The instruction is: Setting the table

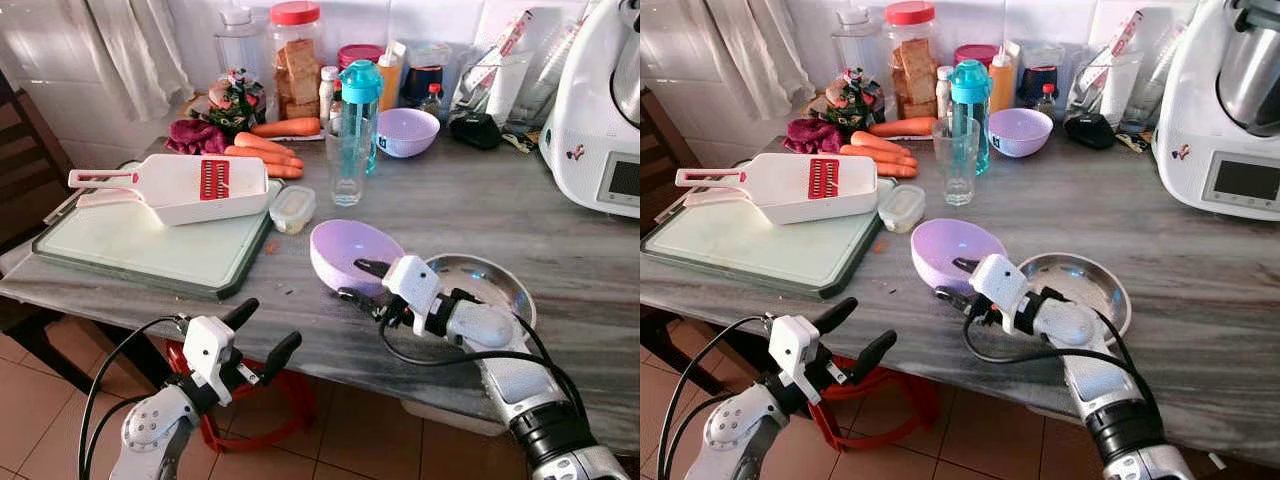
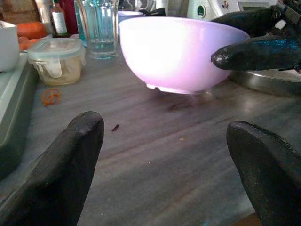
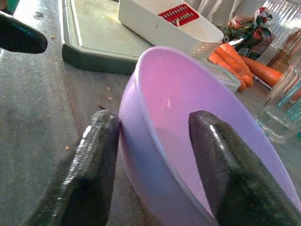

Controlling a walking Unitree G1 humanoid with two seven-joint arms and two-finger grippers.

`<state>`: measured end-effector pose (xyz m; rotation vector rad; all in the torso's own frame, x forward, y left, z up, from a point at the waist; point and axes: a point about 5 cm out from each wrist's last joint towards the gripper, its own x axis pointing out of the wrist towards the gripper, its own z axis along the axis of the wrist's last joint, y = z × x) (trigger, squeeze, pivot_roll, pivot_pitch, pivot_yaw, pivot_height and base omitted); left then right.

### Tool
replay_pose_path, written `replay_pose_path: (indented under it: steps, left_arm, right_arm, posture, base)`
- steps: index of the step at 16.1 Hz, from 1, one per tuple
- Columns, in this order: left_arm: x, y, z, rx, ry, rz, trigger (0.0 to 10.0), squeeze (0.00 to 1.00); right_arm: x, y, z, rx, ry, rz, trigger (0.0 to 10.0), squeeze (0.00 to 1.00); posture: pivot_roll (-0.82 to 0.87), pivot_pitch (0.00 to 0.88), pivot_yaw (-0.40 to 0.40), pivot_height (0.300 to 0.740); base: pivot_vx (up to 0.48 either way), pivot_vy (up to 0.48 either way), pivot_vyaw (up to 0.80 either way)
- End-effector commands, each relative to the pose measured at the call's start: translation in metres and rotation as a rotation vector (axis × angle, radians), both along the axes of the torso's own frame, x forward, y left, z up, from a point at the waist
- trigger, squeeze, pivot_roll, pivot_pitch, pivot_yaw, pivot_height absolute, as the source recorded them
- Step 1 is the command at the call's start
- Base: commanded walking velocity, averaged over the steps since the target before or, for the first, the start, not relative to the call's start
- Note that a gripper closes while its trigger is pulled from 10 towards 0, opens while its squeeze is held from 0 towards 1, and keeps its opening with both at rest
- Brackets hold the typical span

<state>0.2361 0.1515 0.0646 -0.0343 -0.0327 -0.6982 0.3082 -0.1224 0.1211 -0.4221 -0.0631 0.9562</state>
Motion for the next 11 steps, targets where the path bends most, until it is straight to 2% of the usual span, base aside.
replay_pose_path:
  steps: [1, 6, 11]
  left_arm:
    - [0.001, 0.002, 0.001, 0.007, -0.008, 0.002, 10.0, 0.00]
    - [0.002, 0.002, 0.001, 0.005, -0.018, 0.003, 10.0, 0.00]
    - [0.002, 0.002, 0.006, 0.010, -0.029, 0.003, 10.0, 0.00]
  right_arm:
    - [0.003, 0.003, 0.012, 0.012, -0.044, 0.004, 10.0, 1.00]
    - [0.002, 0.012, 0.024, 0.051, -0.076, 0.016, 10.0, 1.00]
    - [-0.014, 0.006, 0.025, 0.115, -0.073, -0.051, 10.0, 1.00]
  posture:
    - [0.05, 0.043, 0.056, 0.740]
    - [0.05, 0.041, 0.052, 0.740]
    - [0.05, 0.043, 0.060, 0.740]
  base:
    - [0.000, 0.000, 0.00]
    - [0.000, 0.000, 0.00]
    - [0.000, 0.000, 0.00]
